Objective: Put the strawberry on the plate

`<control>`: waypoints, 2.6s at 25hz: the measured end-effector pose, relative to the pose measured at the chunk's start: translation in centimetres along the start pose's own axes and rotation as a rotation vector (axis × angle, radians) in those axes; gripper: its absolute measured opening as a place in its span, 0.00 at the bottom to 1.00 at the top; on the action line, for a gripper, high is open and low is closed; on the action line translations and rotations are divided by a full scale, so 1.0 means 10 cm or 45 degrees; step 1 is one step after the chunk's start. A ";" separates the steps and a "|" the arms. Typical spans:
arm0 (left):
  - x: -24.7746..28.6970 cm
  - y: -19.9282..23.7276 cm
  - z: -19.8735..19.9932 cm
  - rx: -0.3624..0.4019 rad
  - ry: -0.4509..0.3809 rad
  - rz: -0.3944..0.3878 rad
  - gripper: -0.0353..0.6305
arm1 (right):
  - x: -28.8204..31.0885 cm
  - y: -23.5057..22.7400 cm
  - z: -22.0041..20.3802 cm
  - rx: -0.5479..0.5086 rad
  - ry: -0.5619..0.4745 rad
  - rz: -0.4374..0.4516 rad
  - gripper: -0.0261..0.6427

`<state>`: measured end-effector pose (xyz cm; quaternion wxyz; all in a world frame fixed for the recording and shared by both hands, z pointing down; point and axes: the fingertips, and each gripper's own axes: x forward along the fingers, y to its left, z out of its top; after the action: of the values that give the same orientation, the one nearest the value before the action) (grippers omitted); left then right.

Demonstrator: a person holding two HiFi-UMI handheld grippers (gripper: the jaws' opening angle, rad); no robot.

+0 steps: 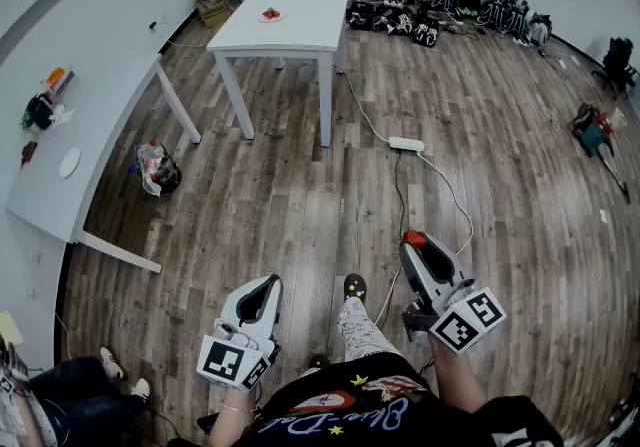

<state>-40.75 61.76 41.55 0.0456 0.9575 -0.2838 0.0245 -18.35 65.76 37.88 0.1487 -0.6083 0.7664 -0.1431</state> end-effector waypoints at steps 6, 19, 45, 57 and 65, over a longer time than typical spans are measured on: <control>1.15 0.41 0.07 -0.001 0.045 0.042 0.05 | 0.90 -1.04 0.42 -0.057 -0.005 0.011 0.25; 3.89 0.65 0.44 0.048 0.055 -0.015 0.05 | 2.32 -2.72 1.19 -0.031 0.027 0.227 0.25; 8.90 4.08 1.19 0.093 -0.032 0.174 0.05 | 7.43 -5.89 2.20 -0.060 0.221 0.415 0.25; 10.18 5.38 1.28 0.034 -0.072 0.796 0.05 | 9.90 -6.22 2.27 -0.274 0.472 1.144 0.25; 10.35 5.86 1.07 -0.024 -0.033 0.978 0.05 | 10.92 -6.06 1.44 -0.392 0.722 1.286 0.25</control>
<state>14.15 -44.28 42.78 0.0383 0.7813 -0.6225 0.0251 17.81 -54.55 43.09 -0.1018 -0.1213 0.9824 -0.0986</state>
